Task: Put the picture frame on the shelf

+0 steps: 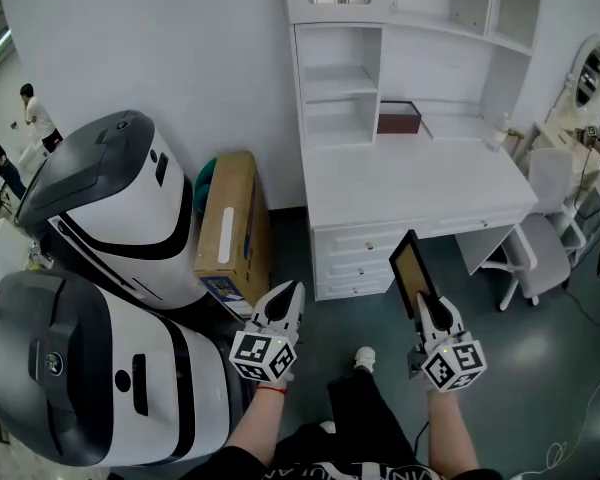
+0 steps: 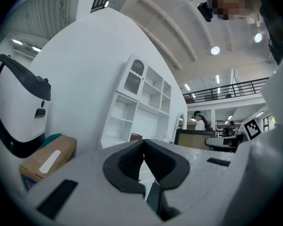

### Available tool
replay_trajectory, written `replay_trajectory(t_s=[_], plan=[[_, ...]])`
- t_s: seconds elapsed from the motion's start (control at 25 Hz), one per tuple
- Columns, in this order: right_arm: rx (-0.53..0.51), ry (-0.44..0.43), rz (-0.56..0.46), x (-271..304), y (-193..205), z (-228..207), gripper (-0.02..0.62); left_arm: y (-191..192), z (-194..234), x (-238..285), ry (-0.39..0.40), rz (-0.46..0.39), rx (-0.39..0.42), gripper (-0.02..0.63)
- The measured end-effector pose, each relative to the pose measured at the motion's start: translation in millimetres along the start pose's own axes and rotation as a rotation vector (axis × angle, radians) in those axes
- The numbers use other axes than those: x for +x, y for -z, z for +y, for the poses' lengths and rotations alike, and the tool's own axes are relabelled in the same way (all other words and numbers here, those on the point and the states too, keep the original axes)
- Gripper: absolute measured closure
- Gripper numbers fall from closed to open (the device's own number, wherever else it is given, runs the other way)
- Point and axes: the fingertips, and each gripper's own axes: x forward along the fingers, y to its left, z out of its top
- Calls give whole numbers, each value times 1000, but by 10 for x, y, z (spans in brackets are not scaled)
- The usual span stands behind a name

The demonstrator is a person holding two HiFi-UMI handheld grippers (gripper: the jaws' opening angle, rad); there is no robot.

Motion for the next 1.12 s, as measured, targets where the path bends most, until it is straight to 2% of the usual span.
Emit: replay_trajectory(t_s=[0.52,1.12], plan=[[-4,-80,12,1269,-261,-624,543,-267,441,1167,-52,-32,-1,598],[0,-131,38,2340,-425,-1412,543,-252,750,2367,-104,-24,-1,600]])
